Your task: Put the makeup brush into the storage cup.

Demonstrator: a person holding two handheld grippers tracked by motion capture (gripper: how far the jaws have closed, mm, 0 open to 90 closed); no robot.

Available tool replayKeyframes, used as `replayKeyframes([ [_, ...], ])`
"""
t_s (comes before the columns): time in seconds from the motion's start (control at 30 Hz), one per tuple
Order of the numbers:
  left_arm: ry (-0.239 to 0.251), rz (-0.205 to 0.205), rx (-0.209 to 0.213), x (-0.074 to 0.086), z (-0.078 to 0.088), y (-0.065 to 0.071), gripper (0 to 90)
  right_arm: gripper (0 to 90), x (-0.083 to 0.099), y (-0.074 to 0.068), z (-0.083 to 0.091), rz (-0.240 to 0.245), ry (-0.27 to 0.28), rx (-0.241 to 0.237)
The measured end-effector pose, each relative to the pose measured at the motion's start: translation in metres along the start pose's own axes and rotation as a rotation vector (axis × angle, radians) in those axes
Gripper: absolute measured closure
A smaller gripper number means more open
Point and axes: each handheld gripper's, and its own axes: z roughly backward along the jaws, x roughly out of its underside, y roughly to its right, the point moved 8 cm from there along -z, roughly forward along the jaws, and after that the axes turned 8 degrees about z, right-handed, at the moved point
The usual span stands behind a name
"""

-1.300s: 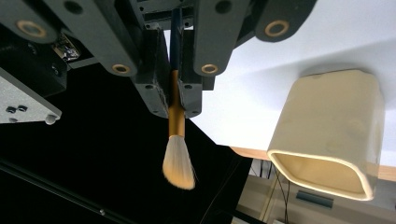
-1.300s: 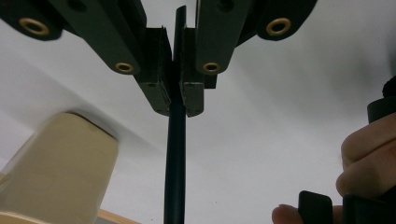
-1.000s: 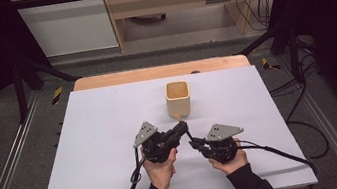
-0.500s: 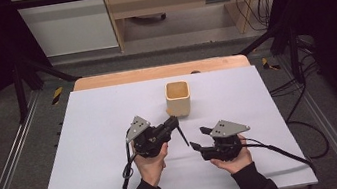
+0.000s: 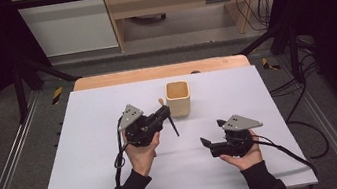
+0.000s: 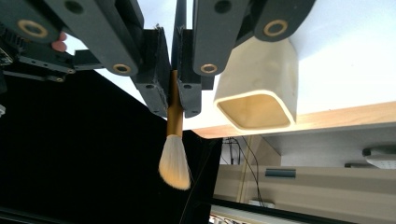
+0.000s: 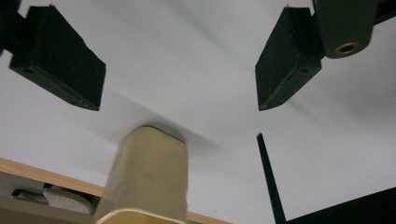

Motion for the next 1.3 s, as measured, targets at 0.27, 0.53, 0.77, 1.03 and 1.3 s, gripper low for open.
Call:
replayKeyframes([
  [0.27,0.001,-0.032,-0.011,-0.019,-0.002,-0.003,83.4,8.2,0.011,0.016,0.006,-0.025,-0.027,0.053],
  [0.53,0.004,-0.061,-0.017,-0.035,-0.009,0.0,83.4,5.1,0.019,0.028,0.014,-0.046,-0.043,0.095],
  [0.77,0.015,-0.074,-0.025,-0.05,-0.016,0.0,83.4,4.7,0.022,0.034,0.017,-0.06,-0.043,0.107],
  [1.03,0.021,-0.093,-0.029,-0.065,-0.022,-0.003,83.4,4.3,0.02,0.036,0.018,-0.07,-0.024,0.109],
  [1.3,0.034,-0.099,-0.032,-0.078,-0.034,-0.008,83.4,4.3,0.021,0.036,0.017,-0.064,-0.027,0.112],
])
